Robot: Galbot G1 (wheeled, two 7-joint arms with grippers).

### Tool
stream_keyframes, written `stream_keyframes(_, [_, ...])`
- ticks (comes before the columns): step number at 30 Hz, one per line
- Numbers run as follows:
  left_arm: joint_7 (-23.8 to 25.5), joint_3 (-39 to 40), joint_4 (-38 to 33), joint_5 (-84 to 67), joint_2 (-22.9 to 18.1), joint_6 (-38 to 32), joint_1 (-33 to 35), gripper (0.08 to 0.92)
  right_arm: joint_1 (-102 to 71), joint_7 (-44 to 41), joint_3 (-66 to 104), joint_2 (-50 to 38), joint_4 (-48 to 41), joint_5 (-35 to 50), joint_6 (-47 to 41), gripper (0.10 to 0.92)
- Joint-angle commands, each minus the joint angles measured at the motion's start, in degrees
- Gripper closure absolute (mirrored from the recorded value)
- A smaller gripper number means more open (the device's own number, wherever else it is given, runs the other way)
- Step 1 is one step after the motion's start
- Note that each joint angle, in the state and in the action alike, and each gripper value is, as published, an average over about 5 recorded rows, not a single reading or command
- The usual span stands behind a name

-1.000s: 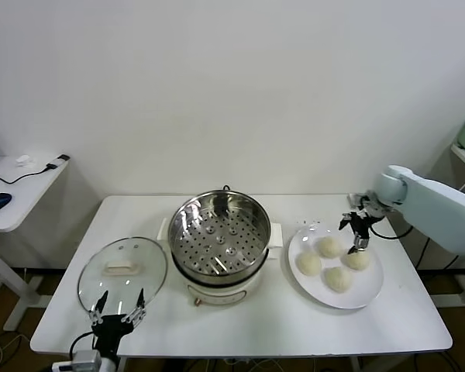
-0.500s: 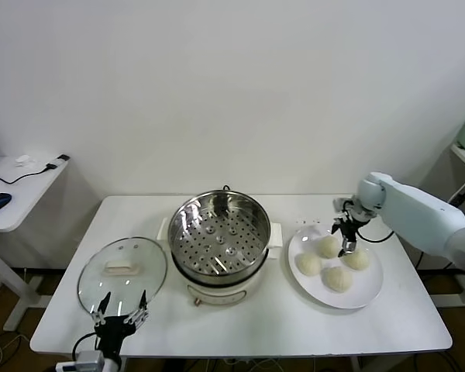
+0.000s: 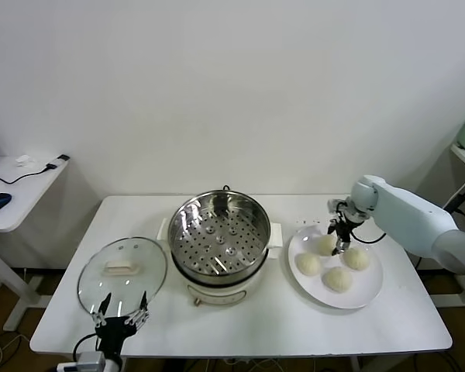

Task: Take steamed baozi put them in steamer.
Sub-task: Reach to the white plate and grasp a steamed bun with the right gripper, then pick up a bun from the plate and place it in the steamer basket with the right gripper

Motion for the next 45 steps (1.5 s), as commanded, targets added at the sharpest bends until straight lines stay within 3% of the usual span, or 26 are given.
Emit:
stream_keyframes(1, [-0.1,0.2,-0.3,0.3,-0.2,-0.2,0.5,0.177,3.8,-1.1,-1.4,-1.7,3.8,1.4,1.1,0.388])
stream_keyframes(9, [-0.1,1.4,-0.9,1.5,-0.7,-0.8,1.0,0.177,27.4,-3.8,-17.4,-4.2,17.0,9.6,6.4,0.389])
stream_keyframes(14, [0.0,1.4,-1.8,1.6,-0.4,-0.7,1.1,0.177,42.4,-4.9,-24.5,1.5,24.4,15.9,11.1,0.389])
stream_keyframes(20, [0.0,1.2,-2.1,1.6,0.0,-0.7,1.1,0.177,48.0,-6.1,-26.4,10.3,34.3,20.1,16.9,0.389])
stream_keyframes(24, [0.0,1.3,-2.3,1.8,0.3,-0.8,1.3,0.177,44.7,-6.1,-26.4,15.7,36.9,16.3,22.9,0.389])
stream_keyframes(31, [-0.1,1.0,-3.0,1.8,0.4,-0.6,1.7,0.177,32.6,-3.7,-22.6,22.8,24.6,0.1,37.7,0.389])
stream_keyframes(36, [-0.1,1.1,-3.5,1.8,0.1,-0.7,2.1,0.177,26.2,-2.2,-21.3,26.0,16.8,-3.1,40.0,0.389])
stream_keyframes(42, [-0.2,1.1,-3.1,1.8,0.1,-0.7,1.8,0.177,19.1,0.1,-14.9,29.1,5.3,-14.9,43.2,0.389])
stream_keyframes(45, [-0.2,1.1,-2.9,1.9,0.2,-0.7,1.7,0.177,17.1,0.6,-12.6,30.8,0.1,-16.3,44.1,0.389])
